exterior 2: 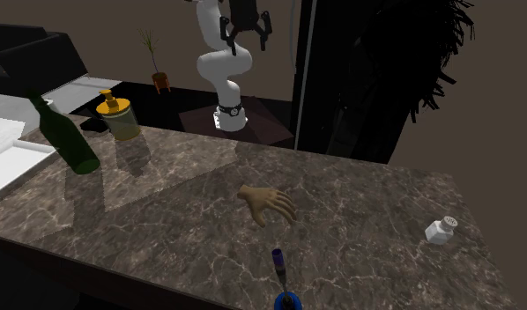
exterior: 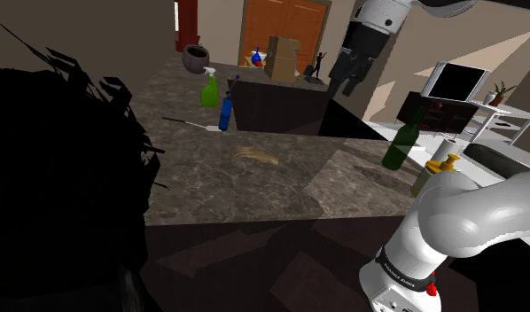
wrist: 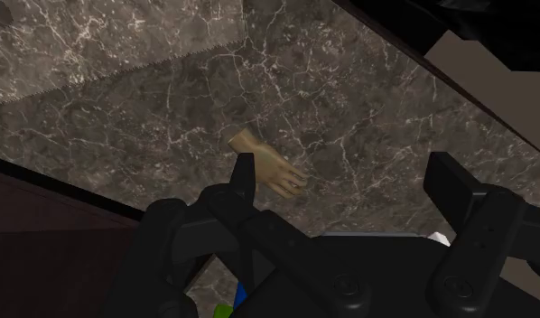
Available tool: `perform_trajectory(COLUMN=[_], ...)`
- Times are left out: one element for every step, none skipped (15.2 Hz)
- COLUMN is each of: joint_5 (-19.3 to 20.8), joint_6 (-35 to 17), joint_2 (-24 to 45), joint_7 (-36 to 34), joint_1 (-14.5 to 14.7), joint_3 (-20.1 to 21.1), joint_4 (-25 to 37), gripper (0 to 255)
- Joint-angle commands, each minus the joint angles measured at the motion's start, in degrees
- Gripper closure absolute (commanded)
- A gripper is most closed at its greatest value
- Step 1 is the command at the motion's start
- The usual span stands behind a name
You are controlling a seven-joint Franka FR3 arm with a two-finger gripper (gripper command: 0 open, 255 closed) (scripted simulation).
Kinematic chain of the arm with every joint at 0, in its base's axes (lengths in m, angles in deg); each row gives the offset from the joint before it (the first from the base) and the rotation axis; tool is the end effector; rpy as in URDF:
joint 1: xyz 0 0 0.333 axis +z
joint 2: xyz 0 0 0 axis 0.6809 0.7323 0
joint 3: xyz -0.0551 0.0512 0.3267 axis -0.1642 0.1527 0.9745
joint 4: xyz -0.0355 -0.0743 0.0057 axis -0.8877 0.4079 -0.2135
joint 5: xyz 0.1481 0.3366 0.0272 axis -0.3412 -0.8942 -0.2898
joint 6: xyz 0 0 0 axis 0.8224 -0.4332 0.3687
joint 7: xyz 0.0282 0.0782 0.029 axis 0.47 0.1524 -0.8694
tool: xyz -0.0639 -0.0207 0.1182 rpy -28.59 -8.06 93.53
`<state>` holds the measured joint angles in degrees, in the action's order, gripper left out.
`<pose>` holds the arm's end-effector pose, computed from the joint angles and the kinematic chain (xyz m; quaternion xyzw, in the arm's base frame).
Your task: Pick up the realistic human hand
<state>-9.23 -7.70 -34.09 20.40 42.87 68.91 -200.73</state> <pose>0.2718 -0.0240 0.6167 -0.9939 0.0639 -0.0879 0.0182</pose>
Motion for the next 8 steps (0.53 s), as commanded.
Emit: perform_trajectory(joint_5=[0.0, 0.1, 0.2, 0.3, 0.4, 0.5, 0.5, 0.5], joint_6=[0.0, -1.3, -2.6, -3.9, -5.2, -6.4, -7.6, -8.7], joint_2=[0.0, 1.8, 3.7, 5.6, 7.5, 9.5, 11.5, 13.6], joint_7=[0.0, 0.3, 0.7, 1.0, 1.3, 1.7, 2.0, 2.3], joint_1=[0.0, 0.0, -0.1, -0.1, -0.1, -0.1, -0.1, -0.1], joint_3=[0.0, -0.4, -0.8, -1.2, -1.6, -2.0, -2.4, -2.8], joint_4=[0.0, 0.0, 0.1, 0.2, 0.4, 0.7, 1.1, 1.5], gripper=[0, 0, 0, 0, 0, 0, 0, 0])
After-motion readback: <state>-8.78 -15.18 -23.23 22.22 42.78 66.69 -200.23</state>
